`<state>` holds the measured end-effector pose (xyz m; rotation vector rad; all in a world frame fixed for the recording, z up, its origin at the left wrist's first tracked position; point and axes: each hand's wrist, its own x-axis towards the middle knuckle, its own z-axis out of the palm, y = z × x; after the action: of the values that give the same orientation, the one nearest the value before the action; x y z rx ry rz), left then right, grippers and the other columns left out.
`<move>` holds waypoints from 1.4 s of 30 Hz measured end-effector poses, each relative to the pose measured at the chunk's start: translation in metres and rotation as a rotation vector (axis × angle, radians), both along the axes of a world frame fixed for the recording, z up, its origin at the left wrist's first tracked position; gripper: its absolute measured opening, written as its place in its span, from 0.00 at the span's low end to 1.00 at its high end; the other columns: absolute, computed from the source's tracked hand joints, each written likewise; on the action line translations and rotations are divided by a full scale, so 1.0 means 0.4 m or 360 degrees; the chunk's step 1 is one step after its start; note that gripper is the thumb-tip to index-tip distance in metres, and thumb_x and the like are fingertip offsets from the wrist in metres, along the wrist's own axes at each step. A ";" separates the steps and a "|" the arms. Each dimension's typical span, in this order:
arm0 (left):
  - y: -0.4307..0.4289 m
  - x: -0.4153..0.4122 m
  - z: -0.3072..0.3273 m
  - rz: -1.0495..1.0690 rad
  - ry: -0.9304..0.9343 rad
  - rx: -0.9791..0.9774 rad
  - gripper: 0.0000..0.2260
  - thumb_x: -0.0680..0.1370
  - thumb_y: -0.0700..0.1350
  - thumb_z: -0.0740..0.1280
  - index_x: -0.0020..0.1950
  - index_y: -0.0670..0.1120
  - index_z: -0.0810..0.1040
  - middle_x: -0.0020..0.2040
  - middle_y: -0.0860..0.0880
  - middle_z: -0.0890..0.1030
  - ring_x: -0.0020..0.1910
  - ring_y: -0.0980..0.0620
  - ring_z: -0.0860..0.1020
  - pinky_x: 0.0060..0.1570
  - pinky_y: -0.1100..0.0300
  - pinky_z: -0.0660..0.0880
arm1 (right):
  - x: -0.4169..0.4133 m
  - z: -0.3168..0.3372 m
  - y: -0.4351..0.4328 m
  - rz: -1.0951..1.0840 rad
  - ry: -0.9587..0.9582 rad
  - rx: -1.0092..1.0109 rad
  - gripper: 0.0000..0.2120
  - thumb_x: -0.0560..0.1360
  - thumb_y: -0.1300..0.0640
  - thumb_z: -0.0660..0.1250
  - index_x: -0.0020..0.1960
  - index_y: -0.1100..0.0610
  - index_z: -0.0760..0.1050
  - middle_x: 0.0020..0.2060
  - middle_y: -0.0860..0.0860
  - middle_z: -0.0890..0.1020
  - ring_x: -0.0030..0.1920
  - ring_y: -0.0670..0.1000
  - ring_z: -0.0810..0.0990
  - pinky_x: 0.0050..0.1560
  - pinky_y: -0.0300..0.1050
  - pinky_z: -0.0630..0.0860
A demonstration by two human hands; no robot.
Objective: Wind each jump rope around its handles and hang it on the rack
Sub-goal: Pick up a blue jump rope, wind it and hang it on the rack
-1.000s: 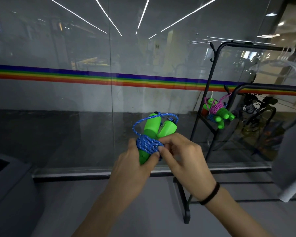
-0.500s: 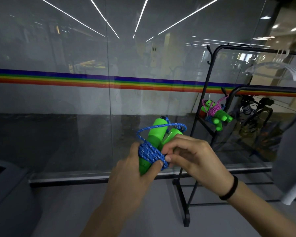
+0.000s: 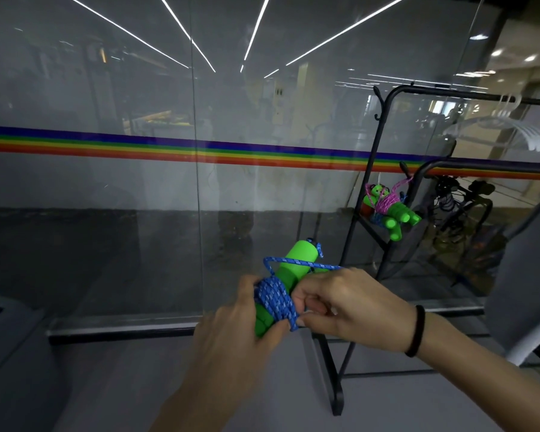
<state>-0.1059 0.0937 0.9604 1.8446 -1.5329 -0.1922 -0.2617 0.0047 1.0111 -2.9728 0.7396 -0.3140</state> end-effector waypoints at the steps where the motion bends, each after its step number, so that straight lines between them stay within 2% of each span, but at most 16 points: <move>1: 0.001 0.001 -0.003 -0.0017 0.0043 -0.0009 0.21 0.71 0.62 0.64 0.60 0.59 0.61 0.44 0.56 0.79 0.49 0.50 0.79 0.43 0.57 0.70 | -0.001 0.000 -0.005 0.0020 0.0032 0.0008 0.05 0.72 0.47 0.64 0.46 0.47 0.72 0.29 0.40 0.70 0.32 0.36 0.68 0.38 0.36 0.67; 4: 0.001 0.007 -0.014 -0.0081 0.0176 -0.0021 0.21 0.70 0.62 0.67 0.59 0.59 0.64 0.43 0.59 0.78 0.48 0.54 0.79 0.43 0.58 0.71 | -0.006 0.006 -0.013 0.0050 0.0123 0.0048 0.05 0.72 0.48 0.63 0.46 0.46 0.71 0.28 0.40 0.69 0.32 0.37 0.69 0.38 0.34 0.66; 8: -0.004 0.009 -0.031 -0.0134 0.0382 -0.0082 0.18 0.68 0.62 0.68 0.54 0.60 0.68 0.43 0.61 0.80 0.44 0.58 0.78 0.45 0.55 0.75 | -0.008 0.004 -0.007 -0.0052 0.0085 0.0010 0.09 0.67 0.44 0.57 0.43 0.47 0.69 0.26 0.41 0.69 0.30 0.42 0.69 0.36 0.40 0.70; 11: -0.018 0.007 -0.044 -0.0163 0.0611 -0.0129 0.17 0.67 0.62 0.69 0.50 0.58 0.71 0.39 0.57 0.81 0.39 0.59 0.79 0.43 0.52 0.77 | 0.001 -0.012 0.017 -0.0269 -0.0220 -0.0270 0.12 0.62 0.43 0.54 0.38 0.51 0.68 0.25 0.45 0.71 0.28 0.51 0.72 0.31 0.43 0.69; 12: -0.022 0.003 -0.041 -0.0185 0.0731 -0.0148 0.17 0.65 0.63 0.68 0.49 0.58 0.72 0.39 0.56 0.82 0.38 0.57 0.80 0.43 0.50 0.78 | 0.006 -0.017 0.027 -0.0335 -0.0335 -0.0373 0.11 0.62 0.44 0.54 0.36 0.52 0.67 0.25 0.47 0.73 0.28 0.55 0.74 0.29 0.44 0.68; 14: -0.027 -0.003 -0.033 -0.0260 0.1035 -0.0196 0.18 0.62 0.65 0.68 0.48 0.60 0.74 0.39 0.53 0.83 0.37 0.52 0.82 0.42 0.46 0.80 | 0.013 -0.022 0.041 -0.0437 -0.0523 -0.0448 0.09 0.64 0.47 0.56 0.36 0.52 0.65 0.23 0.49 0.72 0.26 0.57 0.73 0.26 0.44 0.67; 17: -0.026 0.011 -0.010 -0.0330 0.1318 -0.0248 0.14 0.66 0.58 0.73 0.49 0.57 0.77 0.39 0.50 0.85 0.34 0.49 0.83 0.37 0.50 0.81 | -0.012 -0.016 0.016 -0.0496 -0.0921 -0.0208 0.07 0.67 0.49 0.53 0.37 0.51 0.66 0.21 0.45 0.65 0.24 0.47 0.66 0.28 0.46 0.65; 19: -0.024 0.046 -0.007 -0.0168 0.1431 -0.0400 0.12 0.69 0.52 0.72 0.49 0.52 0.77 0.35 0.49 0.85 0.31 0.51 0.82 0.30 0.58 0.78 | -0.057 -0.002 -0.012 -0.0587 -0.1274 -0.0085 0.08 0.68 0.50 0.51 0.36 0.49 0.68 0.21 0.45 0.67 0.24 0.46 0.68 0.27 0.44 0.66; 21: -0.023 0.078 -0.004 -0.0011 0.1543 -0.0537 0.08 0.71 0.47 0.68 0.48 0.48 0.76 0.32 0.49 0.84 0.28 0.54 0.81 0.26 0.63 0.76 | -0.081 0.013 -0.011 -0.0572 -0.1342 0.0009 0.08 0.69 0.50 0.51 0.38 0.47 0.68 0.24 0.52 0.72 0.25 0.49 0.73 0.28 0.49 0.72; 23: -0.021 0.068 0.006 -0.0101 0.1546 -0.0500 0.06 0.71 0.45 0.67 0.48 0.47 0.76 0.32 0.46 0.83 0.27 0.54 0.80 0.25 0.63 0.75 | -0.058 0.017 0.020 -0.0386 -0.1163 0.0002 0.08 0.73 0.51 0.53 0.45 0.46 0.71 0.31 0.51 0.77 0.32 0.51 0.77 0.36 0.51 0.75; 26: -0.016 0.027 0.025 -0.0306 0.1479 -0.0454 0.14 0.67 0.50 0.68 0.50 0.46 0.76 0.37 0.43 0.83 0.30 0.52 0.81 0.28 0.63 0.76 | 0.008 0.015 0.053 -0.0073 -0.1016 0.0002 0.12 0.77 0.54 0.59 0.59 0.52 0.74 0.43 0.46 0.76 0.45 0.43 0.77 0.48 0.36 0.74; 28: -0.014 0.013 0.026 -0.0335 0.1452 -0.0456 0.16 0.65 0.51 0.68 0.50 0.48 0.76 0.38 0.45 0.84 0.31 0.52 0.82 0.29 0.63 0.76 | 0.036 0.010 0.058 -0.0034 -0.0950 0.0006 0.16 0.76 0.51 0.61 0.62 0.53 0.74 0.45 0.46 0.75 0.46 0.42 0.76 0.49 0.32 0.72; 31: -0.011 0.011 0.016 -0.0326 0.1469 -0.0447 0.17 0.64 0.51 0.69 0.51 0.48 0.76 0.38 0.47 0.84 0.31 0.51 0.82 0.29 0.62 0.77 | 0.049 0.002 0.059 -0.0090 -0.0927 -0.0025 0.14 0.73 0.49 0.64 0.55 0.53 0.77 0.44 0.47 0.74 0.42 0.42 0.75 0.45 0.31 0.73; 35: -0.004 0.013 0.011 -0.0312 0.1534 -0.0347 0.20 0.61 0.50 0.72 0.50 0.47 0.76 0.38 0.47 0.84 0.34 0.48 0.82 0.33 0.59 0.80 | 0.047 0.001 0.056 -0.0174 -0.1059 0.0120 0.06 0.67 0.53 0.72 0.41 0.53 0.79 0.37 0.44 0.79 0.38 0.42 0.77 0.41 0.29 0.71; 39: -0.005 0.018 0.009 -0.0309 0.1556 -0.0261 0.16 0.63 0.41 0.75 0.48 0.46 0.76 0.34 0.49 0.83 0.30 0.50 0.80 0.31 0.63 0.77 | 0.054 -0.002 0.060 -0.0211 -0.1367 0.0455 0.06 0.65 0.58 0.72 0.37 0.50 0.76 0.34 0.46 0.81 0.36 0.45 0.80 0.41 0.43 0.78; 42: -0.005 0.020 0.002 -0.0301 0.1623 -0.0192 0.14 0.65 0.37 0.75 0.47 0.46 0.78 0.33 0.48 0.83 0.31 0.50 0.80 0.33 0.62 0.79 | 0.066 -0.013 0.063 -0.0166 -0.1555 0.0670 0.07 0.65 0.60 0.72 0.38 0.52 0.75 0.34 0.47 0.81 0.37 0.46 0.80 0.42 0.45 0.78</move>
<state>-0.0979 0.0918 0.9614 1.1636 -0.9348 -0.9395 -0.2354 0.0300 1.0059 -2.0030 0.6820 -1.2847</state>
